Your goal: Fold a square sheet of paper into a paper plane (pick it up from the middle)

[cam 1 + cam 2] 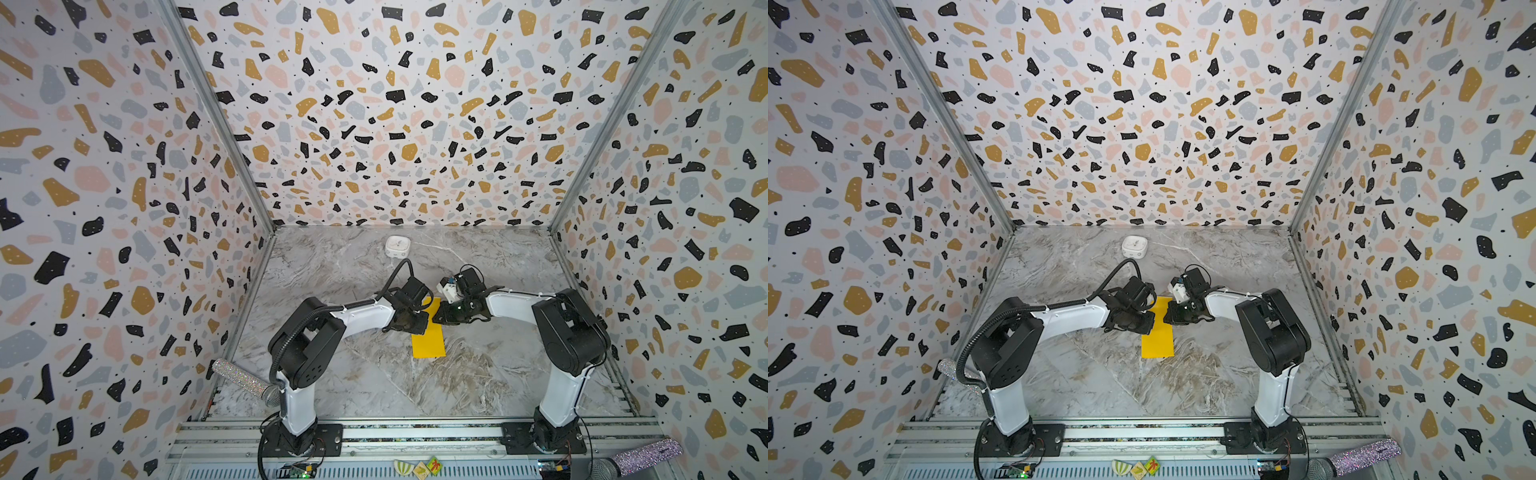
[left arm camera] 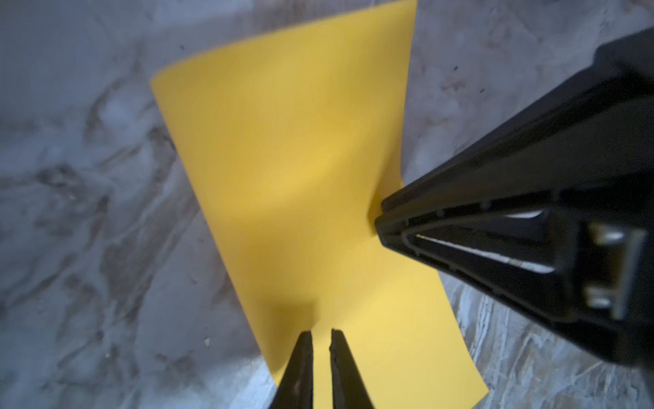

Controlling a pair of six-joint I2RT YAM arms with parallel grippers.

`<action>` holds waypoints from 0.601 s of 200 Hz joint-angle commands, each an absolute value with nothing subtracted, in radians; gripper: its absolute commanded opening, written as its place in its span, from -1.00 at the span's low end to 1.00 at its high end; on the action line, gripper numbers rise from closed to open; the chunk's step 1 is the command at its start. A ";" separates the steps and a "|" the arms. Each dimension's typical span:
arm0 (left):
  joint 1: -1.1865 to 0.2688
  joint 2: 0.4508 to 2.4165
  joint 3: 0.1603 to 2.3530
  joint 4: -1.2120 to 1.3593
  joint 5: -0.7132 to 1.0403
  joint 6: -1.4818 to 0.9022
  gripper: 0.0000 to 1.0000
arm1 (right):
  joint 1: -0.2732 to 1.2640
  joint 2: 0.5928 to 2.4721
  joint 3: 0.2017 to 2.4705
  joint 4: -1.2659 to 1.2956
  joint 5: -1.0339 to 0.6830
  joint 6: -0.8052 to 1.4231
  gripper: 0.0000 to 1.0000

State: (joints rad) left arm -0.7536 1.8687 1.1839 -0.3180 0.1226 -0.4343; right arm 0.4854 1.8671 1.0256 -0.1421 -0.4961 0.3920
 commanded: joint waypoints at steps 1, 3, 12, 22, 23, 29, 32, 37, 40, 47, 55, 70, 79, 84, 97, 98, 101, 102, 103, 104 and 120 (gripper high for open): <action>-0.742 1.884 1.231 -0.332 0.092 -0.434 -0.73 | 0.485 1.922 0.980 -0.207 -0.384 0.370 -0.71; -0.742 1.886 1.234 -0.334 0.090 -0.433 -0.73 | 0.484 1.921 0.981 -0.207 -0.385 0.369 -0.71; -0.742 1.903 1.245 -0.342 0.079 -0.426 -0.73 | 0.483 1.923 0.981 -0.208 -0.383 0.368 -0.71; -0.742 1.919 1.256 -0.360 0.061 -0.418 -0.75 | 0.485 1.924 0.981 -0.206 -0.383 0.368 -0.71; -0.742 1.920 1.258 -0.362 0.058 -0.417 -0.76 | 0.485 1.924 0.981 -0.206 -0.383 0.368 -0.71; -0.742 1.926 1.259 -0.369 0.045 -0.412 -0.76 | 0.484 1.922 0.980 -0.206 -0.382 0.365 -0.71; -0.742 1.929 1.259 -0.373 0.039 -0.410 -0.76 | 0.485 1.923 0.981 -0.207 -0.382 0.363 -0.71; -0.742 1.933 1.259 -0.378 0.031 -0.404 -0.77 | 0.485 1.924 0.982 -0.206 -0.381 0.362 -0.71; -0.741 1.935 1.259 -0.383 0.028 -0.402 -0.77 | 0.485 1.923 0.981 -0.206 -0.381 0.360 -0.71; -0.742 1.941 1.260 -0.392 0.028 -0.393 -0.77 | 0.483 1.924 0.982 -0.207 -0.382 0.359 -0.71; -0.742 1.949 1.259 -0.406 0.028 -0.383 -0.78 | 0.483 1.923 0.982 -0.207 -0.381 0.357 -0.71; -0.742 1.961 1.254 -0.429 0.018 -0.363 -0.78 | 0.482 1.923 0.982 -0.211 -0.371 0.357 -0.71; -0.741 1.962 1.250 -0.445 0.001 -0.351 -0.78 | 0.482 1.923 0.981 -0.211 -0.368 0.356 -0.71; -0.741 1.961 1.247 -0.455 -0.011 -0.346 -0.78 | 0.481 1.923 0.981 -0.211 -0.367 0.356 -0.71; -0.736 1.953 1.241 -0.478 -0.048 -0.333 -0.79 | 0.480 1.921 0.979 -0.213 -0.361 0.356 -0.71; -0.736 1.952 1.240 -0.480 -0.052 -0.332 -0.79 | 0.479 1.922 0.979 -0.213 -0.361 0.356 -0.71; -0.734 1.948 1.239 -0.482 -0.059 -0.329 -0.79 | 0.480 1.922 0.979 -0.214 -0.360 0.356 -0.71; -0.733 1.948 1.239 -0.484 -0.062 -0.330 -0.79 | 0.480 1.921 0.979 -0.214 -0.360 0.356 -0.71; -0.732 1.946 1.237 -0.485 -0.066 -0.329 -0.79 | 0.480 1.922 0.979 -0.213 -0.359 0.356 -0.71; -0.732 1.945 1.237 -0.487 -0.069 -0.327 -0.79 | 0.480 1.922 0.979 -0.214 -0.359 0.356 -0.71; -0.717 1.921 1.236 -0.505 -0.099 -0.318 -0.79 | 0.480 1.922 0.979 -0.216 -0.355 0.355 -0.71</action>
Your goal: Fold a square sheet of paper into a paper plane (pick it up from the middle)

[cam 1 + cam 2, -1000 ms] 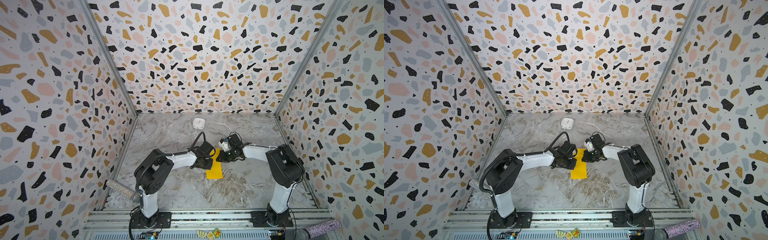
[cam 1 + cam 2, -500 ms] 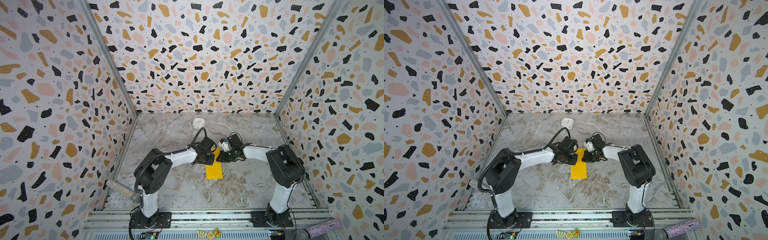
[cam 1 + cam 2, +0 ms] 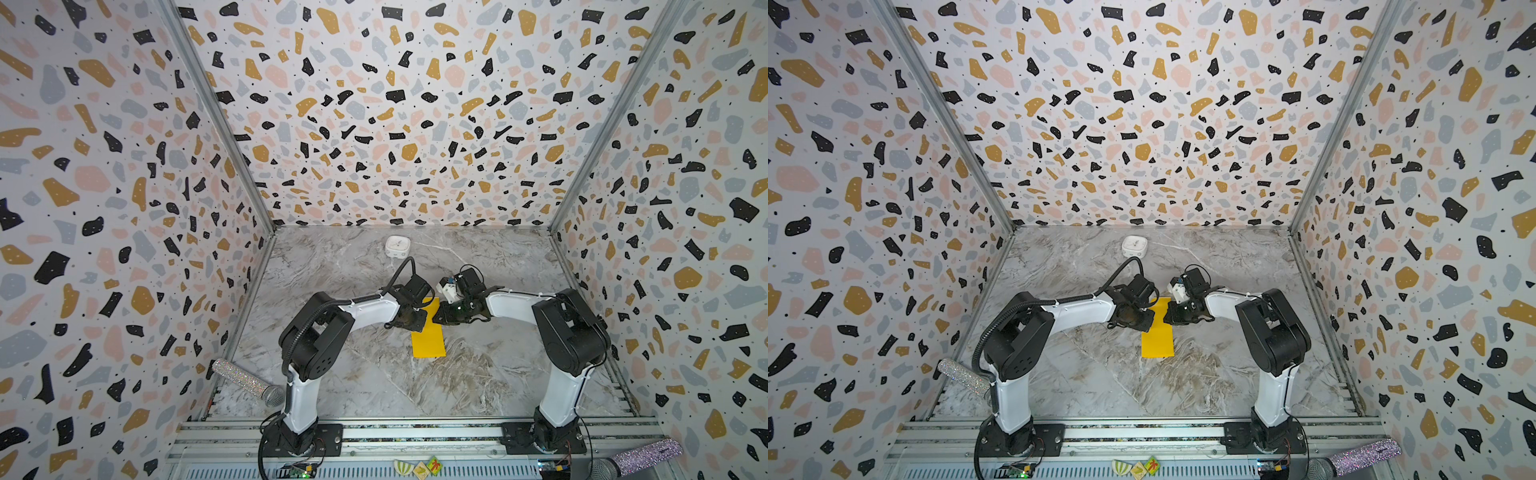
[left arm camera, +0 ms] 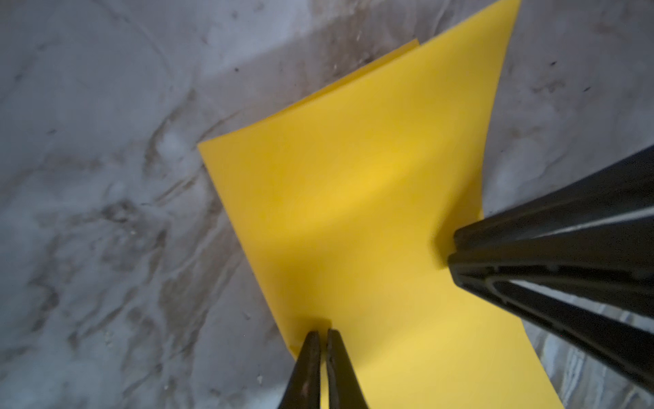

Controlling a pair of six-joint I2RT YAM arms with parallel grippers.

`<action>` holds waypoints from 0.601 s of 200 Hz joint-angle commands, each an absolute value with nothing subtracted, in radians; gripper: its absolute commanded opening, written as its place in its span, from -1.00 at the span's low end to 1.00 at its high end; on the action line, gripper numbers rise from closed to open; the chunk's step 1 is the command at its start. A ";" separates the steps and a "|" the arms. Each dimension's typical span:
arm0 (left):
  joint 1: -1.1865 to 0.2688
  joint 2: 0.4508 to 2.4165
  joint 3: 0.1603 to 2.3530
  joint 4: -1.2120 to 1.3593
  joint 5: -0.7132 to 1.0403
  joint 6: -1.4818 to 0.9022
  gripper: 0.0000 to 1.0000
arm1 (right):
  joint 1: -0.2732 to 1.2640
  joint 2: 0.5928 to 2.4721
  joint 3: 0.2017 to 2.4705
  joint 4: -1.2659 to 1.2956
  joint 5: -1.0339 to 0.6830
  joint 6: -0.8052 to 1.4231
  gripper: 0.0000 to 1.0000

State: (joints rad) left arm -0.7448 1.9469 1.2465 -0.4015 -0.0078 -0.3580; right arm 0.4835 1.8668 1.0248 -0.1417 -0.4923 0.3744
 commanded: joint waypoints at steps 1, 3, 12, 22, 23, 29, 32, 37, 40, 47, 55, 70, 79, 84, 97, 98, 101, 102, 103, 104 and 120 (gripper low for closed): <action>-0.717 1.919 1.237 -0.506 -0.100 -0.318 -0.79 | 0.479 1.922 0.980 -0.216 -0.355 0.355 -0.71; -0.714 1.916 1.238 -0.507 -0.101 -0.318 -0.79 | 0.480 1.922 0.979 -0.216 -0.355 0.355 -0.71; -0.709 1.902 1.242 -0.508 -0.099 -0.316 -0.79 | 0.480 1.922 0.980 -0.218 -0.355 0.355 -0.71; -0.702 1.882 1.245 -0.489 -0.051 -0.314 -0.79 | 0.480 1.922 0.980 -0.216 -0.354 0.355 -0.71; -0.703 1.880 1.245 -0.486 -0.044 -0.313 -0.79 | 0.480 1.921 0.980 -0.216 -0.354 0.355 -0.71; -0.701 1.868 1.245 -0.461 0.003 -0.313 -0.79 | 0.480 1.921 0.981 -0.217 -0.354 0.354 -0.71; -0.701 1.861 1.243 -0.449 0.032 -0.313 -0.79 | 0.480 1.921 0.980 -0.217 -0.354 0.355 -0.71; -0.701 1.852 1.240 -0.419 0.076 -0.318 -0.79 | 0.480 1.922 0.981 -0.216 -0.353 0.355 -0.71; -0.701 1.846 1.238 -0.405 0.104 -0.323 -0.79 | 0.480 1.923 0.981 -0.216 -0.354 0.355 -0.71; -0.701 1.837 1.232 -0.362 0.156 -0.339 -0.79 | 0.479 1.924 0.981 -0.215 -0.353 0.357 -0.71; -0.701 1.835 1.228 -0.322 0.196 -0.359 -0.78 | 0.480 1.924 0.981 -0.216 -0.354 0.356 -0.71; -0.701 1.857 1.238 -0.290 0.205 -0.390 -0.78 | 0.480 1.926 0.981 -0.216 -0.353 0.357 -0.71; -0.701 1.882 1.255 -0.299 0.175 -0.398 -0.78 | 0.479 1.926 0.980 -0.216 -0.356 0.357 -0.71; -0.701 1.897 1.265 -0.310 0.155 -0.401 -0.78 | 0.479 1.927 0.981 -0.216 -0.355 0.357 -0.71; -0.701 1.932 1.292 -0.340 0.107 -0.402 -0.79 | 0.479 1.925 0.979 -0.216 -0.355 0.356 -0.71; -0.701 1.936 1.294 -0.342 0.105 -0.402 -0.79 | 0.480 1.925 0.979 -0.216 -0.356 0.356 -0.71; -0.701 1.943 1.298 -0.344 0.101 -0.401 -0.79 | 0.480 1.925 0.977 -0.216 -0.354 0.357 -0.71; -0.701 1.945 1.300 -0.346 0.100 -0.401 -0.79 | 0.480 1.925 0.977 -0.216 -0.354 0.357 -0.71; -0.701 1.947 1.301 -0.345 0.098 -0.400 -0.79 | 0.479 1.925 0.977 -0.216 -0.354 0.356 -0.71; -0.701 1.948 1.301 -0.347 0.097 -0.399 -0.79 | 0.480 1.925 0.977 -0.216 -0.355 0.356 -0.71; -0.701 1.972 1.314 -0.362 0.066 -0.396 -0.79 | 0.480 1.923 0.976 -0.216 -0.356 0.357 -0.71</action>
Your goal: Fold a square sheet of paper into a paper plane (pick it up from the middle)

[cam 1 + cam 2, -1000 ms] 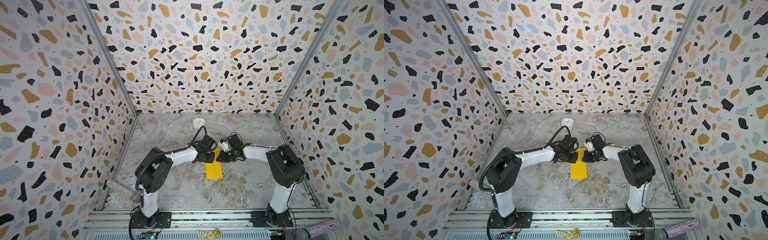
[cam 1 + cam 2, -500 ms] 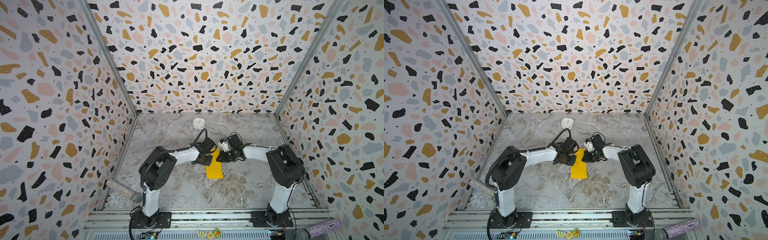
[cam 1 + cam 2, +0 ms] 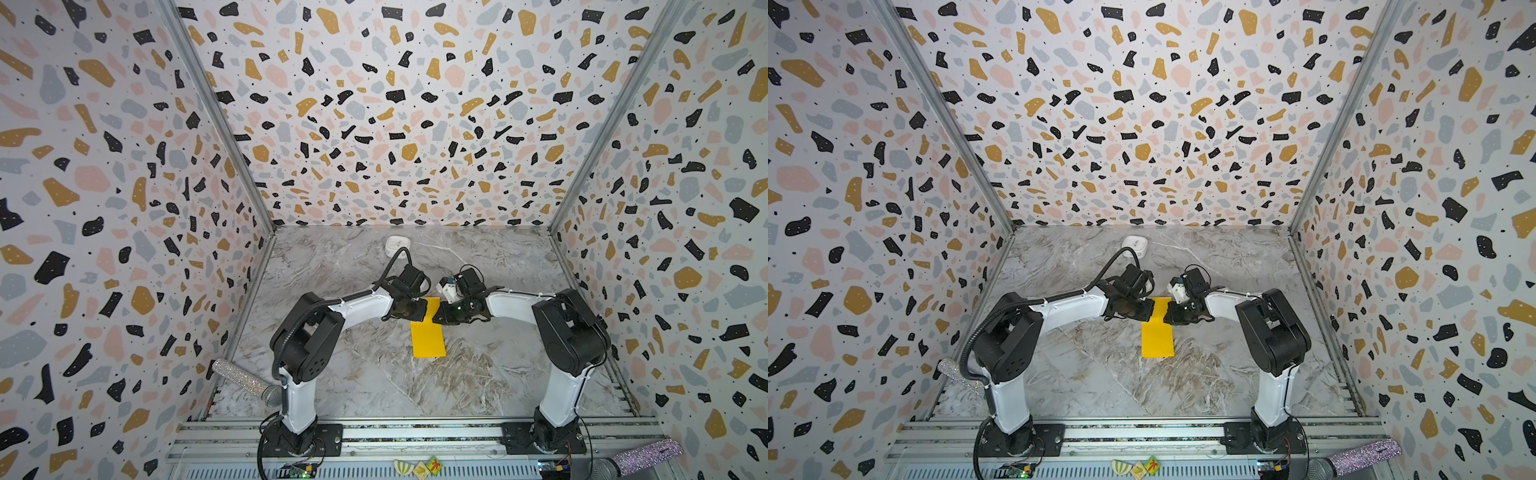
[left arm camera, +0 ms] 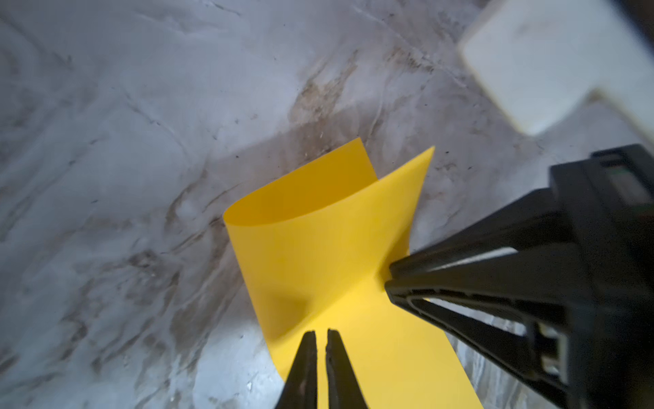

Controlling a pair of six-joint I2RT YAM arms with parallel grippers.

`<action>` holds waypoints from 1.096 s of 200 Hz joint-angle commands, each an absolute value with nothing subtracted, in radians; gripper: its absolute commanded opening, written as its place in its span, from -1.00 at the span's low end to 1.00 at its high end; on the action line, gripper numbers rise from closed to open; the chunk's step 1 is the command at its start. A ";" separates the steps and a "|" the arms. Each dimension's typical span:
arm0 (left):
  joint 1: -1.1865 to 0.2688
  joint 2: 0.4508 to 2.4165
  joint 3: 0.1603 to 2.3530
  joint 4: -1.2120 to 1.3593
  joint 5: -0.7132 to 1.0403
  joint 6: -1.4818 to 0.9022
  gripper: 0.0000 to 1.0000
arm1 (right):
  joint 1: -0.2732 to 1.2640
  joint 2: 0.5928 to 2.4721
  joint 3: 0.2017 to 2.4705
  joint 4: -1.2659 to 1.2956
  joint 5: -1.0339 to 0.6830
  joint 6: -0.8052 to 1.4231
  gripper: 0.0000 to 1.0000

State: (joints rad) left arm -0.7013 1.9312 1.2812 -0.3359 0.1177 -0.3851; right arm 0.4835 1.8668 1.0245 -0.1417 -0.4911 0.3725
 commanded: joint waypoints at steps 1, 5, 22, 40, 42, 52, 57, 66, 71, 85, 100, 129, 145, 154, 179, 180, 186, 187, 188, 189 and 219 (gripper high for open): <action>-0.701 1.973 1.314 -0.364 0.064 -0.396 -0.79 | 0.479 1.923 0.976 -0.216 -0.356 0.357 -0.71; -0.701 1.976 1.316 -0.372 0.055 -0.393 -0.79 | 0.480 1.923 0.974 -0.216 -0.355 0.357 -0.71; -0.700 1.983 1.322 -0.412 -0.006 -0.371 -0.79 | 0.479 1.924 0.975 -0.218 -0.353 0.356 -0.71; -0.688 1.966 1.308 -0.460 -0.081 -0.334 -0.79 | 0.476 1.919 0.973 -0.222 -0.347 0.355 -0.71; -0.685 1.964 1.306 -0.465 -0.087 -0.331 -0.79 | 0.476 1.919 0.972 -0.222 -0.348 0.354 -0.71; -0.673 1.950 1.291 -0.483 -0.112 -0.315 -0.80 | 0.476 1.915 0.972 -0.224 -0.343 0.355 -0.71; -0.666 1.944 1.287 -0.492 -0.120 -0.313 -0.79 | 0.476 1.913 0.972 -0.225 -0.342 0.355 -0.71; -0.656 1.931 1.281 -0.498 -0.121 -0.311 -0.79 | 0.475 1.914 0.971 -0.225 -0.340 0.353 -0.71; -0.652 1.922 1.278 -0.495 -0.109 -0.309 -0.79 | 0.475 1.913 0.972 -0.225 -0.341 0.354 -0.71; -0.650 1.896 1.278 -0.471 -0.049 -0.312 -0.79 | 0.475 1.913 0.974 -0.224 -0.340 0.353 -0.71; -0.650 1.870 1.276 -0.418 0.044 -0.332 -0.79 | 0.474 1.913 0.975 -0.224 -0.340 0.356 -0.71; -0.661 1.873 1.271 -0.318 0.160 -0.401 -0.78 | 0.474 1.917 0.975 -0.225 -0.338 0.356 -0.71; -0.674 1.912 1.296 -0.316 0.157 -0.412 -0.78 | 0.473 1.920 0.975 -0.225 -0.339 0.358 -0.71; -0.681 1.934 1.313 -0.326 0.145 -0.410 -0.78 | 0.474 1.920 0.975 -0.225 -0.340 0.357 -0.71; -0.681 1.985 1.346 -0.358 0.078 -0.404 -0.78 | 0.474 1.919 0.972 -0.225 -0.340 0.356 -0.71; -0.681 1.986 1.347 -0.361 0.074 -0.403 -0.78 | 0.474 1.918 0.971 -0.225 -0.340 0.357 -0.71; -0.681 1.996 1.352 -0.376 0.038 -0.398 -0.79 | 0.474 1.917 0.970 -0.224 -0.339 0.356 -0.71; -0.681 1.998 1.353 -0.378 0.034 -0.398 -0.79 | 0.474 1.917 0.970 -0.224 -0.339 0.356 -0.71; -0.681 2.000 1.354 -0.379 0.030 -0.398 -0.79 | 0.474 1.917 0.970 -0.225 -0.339 0.356 -0.71; -0.681 2.002 1.354 -0.382 0.023 -0.397 -0.79 | 0.474 1.917 0.970 -0.225 -0.340 0.357 -0.71; -0.678 2.009 1.341 -0.434 -0.116 -0.382 -0.80 | 0.473 1.913 0.967 -0.224 -0.333 0.356 -0.71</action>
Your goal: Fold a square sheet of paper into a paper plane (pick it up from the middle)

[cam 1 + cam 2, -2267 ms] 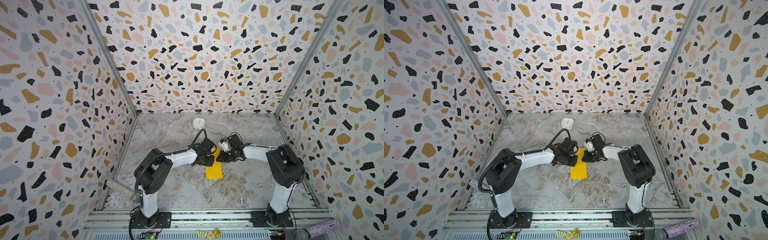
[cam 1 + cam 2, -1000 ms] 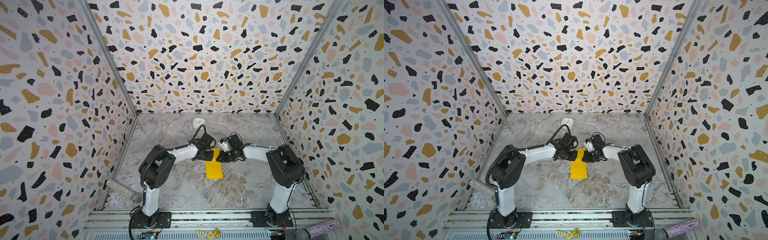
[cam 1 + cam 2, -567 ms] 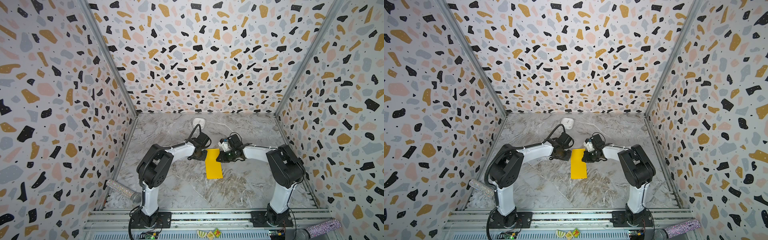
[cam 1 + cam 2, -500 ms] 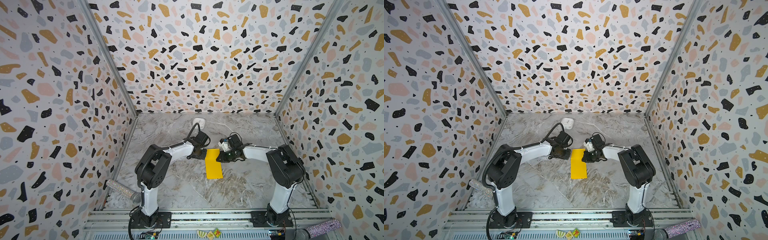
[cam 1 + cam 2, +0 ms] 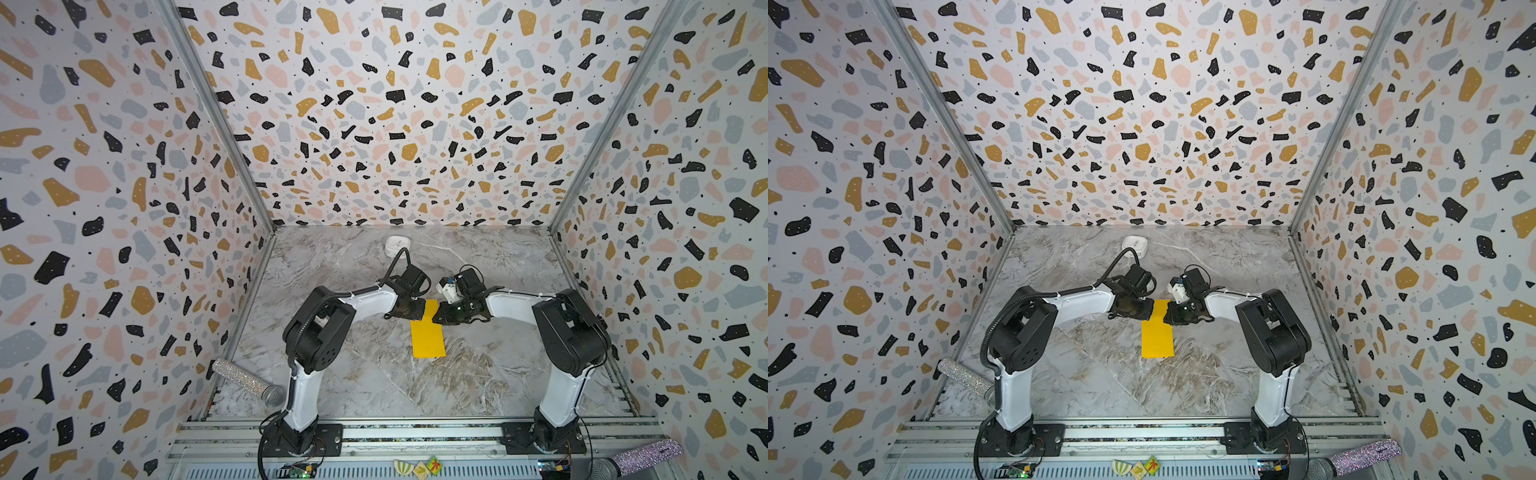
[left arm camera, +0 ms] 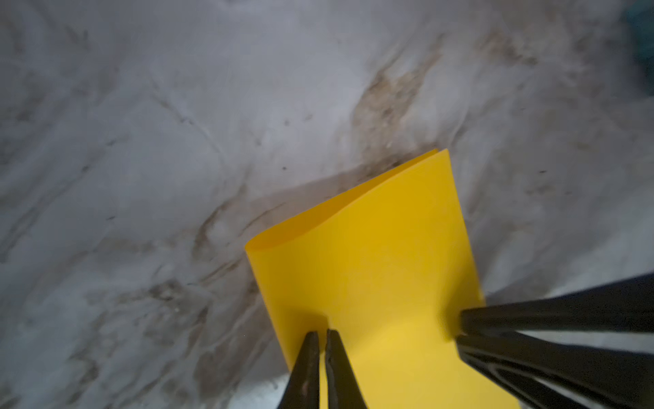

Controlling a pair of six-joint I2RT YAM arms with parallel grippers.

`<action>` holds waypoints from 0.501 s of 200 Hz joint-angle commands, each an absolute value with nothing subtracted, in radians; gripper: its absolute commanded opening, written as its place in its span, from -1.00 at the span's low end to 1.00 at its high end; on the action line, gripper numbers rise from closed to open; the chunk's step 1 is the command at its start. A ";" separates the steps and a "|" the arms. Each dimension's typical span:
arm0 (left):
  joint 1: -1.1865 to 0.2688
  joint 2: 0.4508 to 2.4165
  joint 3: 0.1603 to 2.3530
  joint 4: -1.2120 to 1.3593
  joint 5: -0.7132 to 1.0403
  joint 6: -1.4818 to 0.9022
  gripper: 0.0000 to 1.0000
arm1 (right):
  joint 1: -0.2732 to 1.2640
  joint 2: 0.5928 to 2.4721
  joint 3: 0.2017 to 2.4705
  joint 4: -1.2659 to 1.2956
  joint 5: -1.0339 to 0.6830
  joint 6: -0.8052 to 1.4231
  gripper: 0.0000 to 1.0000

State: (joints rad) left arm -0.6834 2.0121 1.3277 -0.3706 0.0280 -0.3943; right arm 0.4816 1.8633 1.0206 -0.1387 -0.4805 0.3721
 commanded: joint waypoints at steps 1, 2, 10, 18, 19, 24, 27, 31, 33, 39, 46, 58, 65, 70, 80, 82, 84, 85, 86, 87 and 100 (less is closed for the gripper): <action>-0.677 2.008 1.340 -0.436 -0.119 -0.382 -0.80 | 0.473 1.914 0.967 -0.224 -0.333 0.356 -0.71; -0.677 2.007 1.339 -0.436 -0.125 -0.382 -0.80 | 0.473 1.914 0.968 -0.224 -0.332 0.356 -0.71; -0.674 1.998 1.334 -0.446 -0.156 -0.380 -0.80 | 0.471 1.914 0.967 -0.225 -0.331 0.357 -0.71; -0.670 1.988 1.330 -0.451 -0.171 -0.375 -0.80 | 0.472 1.914 0.967 -0.225 -0.331 0.356 -0.71; -0.669 1.987 1.329 -0.450 -0.171 -0.374 -0.80 | 0.472 1.914 0.966 -0.225 -0.331 0.357 -0.71; -0.665 1.979 1.326 -0.448 -0.167 -0.371 -0.80 | 0.471 1.914 0.965 -0.224 -0.331 0.356 -0.71; -0.663 1.975 1.323 -0.444 -0.160 -0.369 -0.80 | 0.471 1.913 0.966 -0.225 -0.331 0.357 -0.71; -0.662 1.968 1.321 -0.438 -0.149 -0.367 -0.80 | 0.471 1.914 0.966 -0.224 -0.331 0.357 -0.71; -0.660 1.965 1.320 -0.433 -0.142 -0.366 -0.80 | 0.471 1.914 0.966 -0.224 -0.330 0.357 -0.71; -0.659 1.956 1.318 -0.419 -0.113 -0.362 -0.79 | 0.471 1.913 0.965 -0.225 -0.331 0.356 -0.71; -0.660 1.947 1.318 -0.402 -0.077 -0.359 -0.79 | 0.471 1.913 0.966 -0.225 -0.329 0.356 -0.71; -0.660 1.937 1.319 -0.361 -0.003 -0.360 -0.79 | 0.471 1.911 0.965 -0.224 -0.328 0.356 -0.71; -0.660 1.933 1.319 -0.339 0.037 -0.365 -0.79 | 0.470 1.911 0.965 -0.225 -0.329 0.356 -0.71; -0.659 1.932 1.320 -0.324 0.062 -0.368 -0.79 | 0.469 1.911 0.964 -0.225 -0.327 0.356 -0.71; -0.659 1.937 1.321 -0.301 0.100 -0.376 -0.78 | 0.469 1.911 0.964 -0.224 -0.328 0.357 -0.71; -0.659 1.939 1.322 -0.299 0.105 -0.378 -0.79 | 0.469 1.911 0.963 -0.224 -0.328 0.357 -0.71; -0.659 1.940 1.323 -0.297 0.109 -0.379 -0.79 | 0.469 1.911 0.963 -0.224 -0.328 0.357 -0.71; -0.660 1.942 1.324 -0.295 0.112 -0.380 -0.79 | 0.469 1.911 0.963 -0.224 -0.327 0.356 -0.71; -0.660 1.943 1.324 -0.295 0.114 -0.381 -0.79 | 0.469 1.911 0.963 -0.225 -0.327 0.357 -0.71; -0.660 1.944 1.325 -0.295 0.116 -0.381 -0.79 | 0.469 1.911 0.964 -0.225 -0.328 0.358 -0.71; -0.661 1.965 1.337 -0.293 0.126 -0.391 -0.79 | 0.469 1.911 0.963 -0.223 -0.327 0.357 -0.71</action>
State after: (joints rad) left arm -0.6567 1.9594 1.3247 -0.3401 0.0387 -0.3794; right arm 0.4816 1.8595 1.0142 -0.1303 -0.4782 0.3721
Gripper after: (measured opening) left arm 0.105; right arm 0.143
